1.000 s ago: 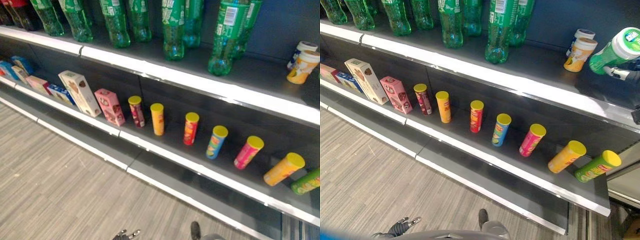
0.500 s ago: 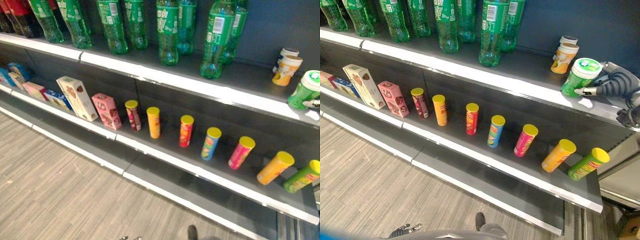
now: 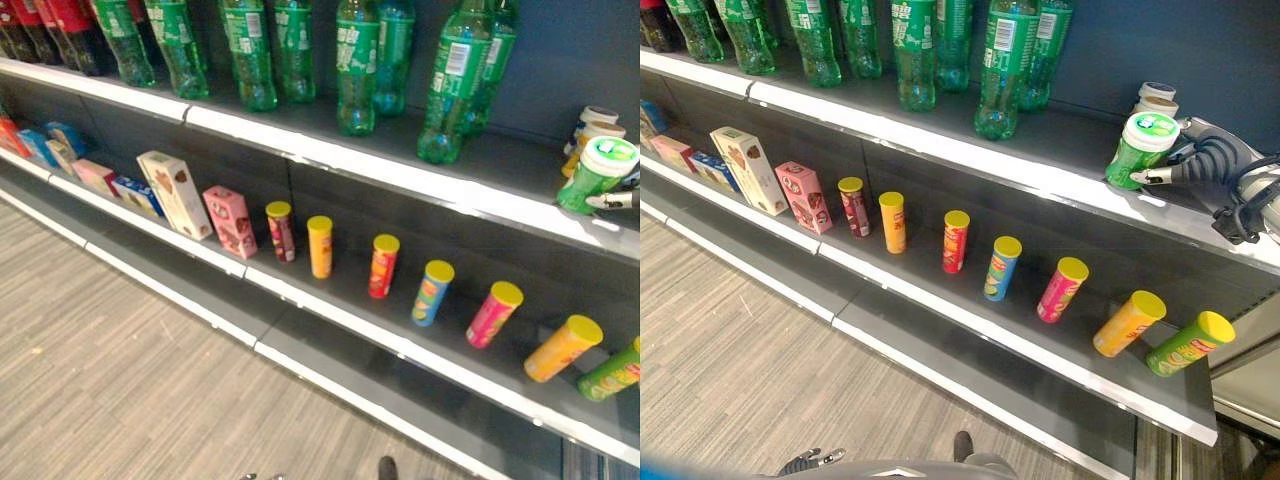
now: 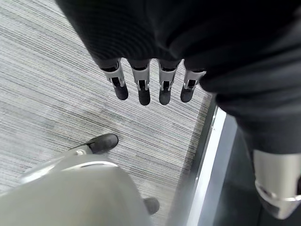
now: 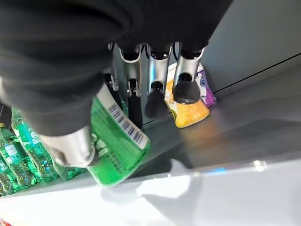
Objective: Put the goods on the table back onto the shelves and tidy them up.
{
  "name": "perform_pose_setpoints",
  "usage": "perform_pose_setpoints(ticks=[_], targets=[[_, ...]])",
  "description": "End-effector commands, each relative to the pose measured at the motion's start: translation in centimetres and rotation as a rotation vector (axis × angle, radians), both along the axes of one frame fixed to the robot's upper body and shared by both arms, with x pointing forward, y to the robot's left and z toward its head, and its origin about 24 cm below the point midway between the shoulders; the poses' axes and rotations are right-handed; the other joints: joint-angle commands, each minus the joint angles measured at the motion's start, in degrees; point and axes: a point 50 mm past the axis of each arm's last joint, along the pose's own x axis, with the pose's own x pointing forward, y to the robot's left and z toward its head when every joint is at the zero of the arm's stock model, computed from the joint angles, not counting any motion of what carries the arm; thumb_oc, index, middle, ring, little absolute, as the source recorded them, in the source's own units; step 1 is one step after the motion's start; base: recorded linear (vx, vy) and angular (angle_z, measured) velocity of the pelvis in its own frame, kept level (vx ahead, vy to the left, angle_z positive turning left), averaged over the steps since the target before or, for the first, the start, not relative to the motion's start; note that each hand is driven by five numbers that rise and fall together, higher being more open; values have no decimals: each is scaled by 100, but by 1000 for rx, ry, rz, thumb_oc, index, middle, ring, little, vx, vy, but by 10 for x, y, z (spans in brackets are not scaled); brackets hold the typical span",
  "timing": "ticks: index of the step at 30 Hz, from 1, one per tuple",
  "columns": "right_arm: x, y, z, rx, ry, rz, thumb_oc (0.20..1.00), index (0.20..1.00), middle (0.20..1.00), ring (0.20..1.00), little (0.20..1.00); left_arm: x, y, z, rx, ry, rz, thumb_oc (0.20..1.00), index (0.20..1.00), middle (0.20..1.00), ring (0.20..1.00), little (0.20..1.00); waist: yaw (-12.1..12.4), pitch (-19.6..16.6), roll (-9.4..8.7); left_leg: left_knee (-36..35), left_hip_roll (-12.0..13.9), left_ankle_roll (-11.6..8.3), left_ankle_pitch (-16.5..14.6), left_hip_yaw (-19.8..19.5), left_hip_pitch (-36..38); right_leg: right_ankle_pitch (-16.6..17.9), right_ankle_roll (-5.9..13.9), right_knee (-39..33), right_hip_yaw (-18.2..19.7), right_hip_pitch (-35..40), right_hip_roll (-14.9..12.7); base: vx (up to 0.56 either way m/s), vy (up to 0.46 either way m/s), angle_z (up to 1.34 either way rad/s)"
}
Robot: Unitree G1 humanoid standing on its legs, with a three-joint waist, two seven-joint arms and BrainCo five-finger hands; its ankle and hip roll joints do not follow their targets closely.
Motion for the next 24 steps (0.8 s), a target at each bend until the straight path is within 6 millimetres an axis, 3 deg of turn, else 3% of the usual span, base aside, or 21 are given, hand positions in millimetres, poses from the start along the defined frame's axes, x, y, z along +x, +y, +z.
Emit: perform_pose_setpoints(ticks=[1,11,24], targets=[[8,-4,17,22,-105,-42,200,200,200,200,200,18,15,7,54,-37,-56,1000,1000,1000,1000,1000,165,198,-137,270,69,-102,-755,-166,75,-851,482,442,159,-165,-416,0,0,0],[5,-13,13,10,-78,-85,200,200,200,200,200,17,13,7,49,-35,-54,1000,1000,1000,1000,1000,174,216,-134,278,78,-116,-743,-217,41,-873,474,415,151,-132,-406,0,0,0],[14,-5,4,38,-62,-56,200,200,200,200,200,20,15,8,57,-45,-66,1000,1000,1000,1000,1000,216,206,-141,241,95,-122,-748,-175,92,-864,482,366,104,-70,-420,0,0,0]])
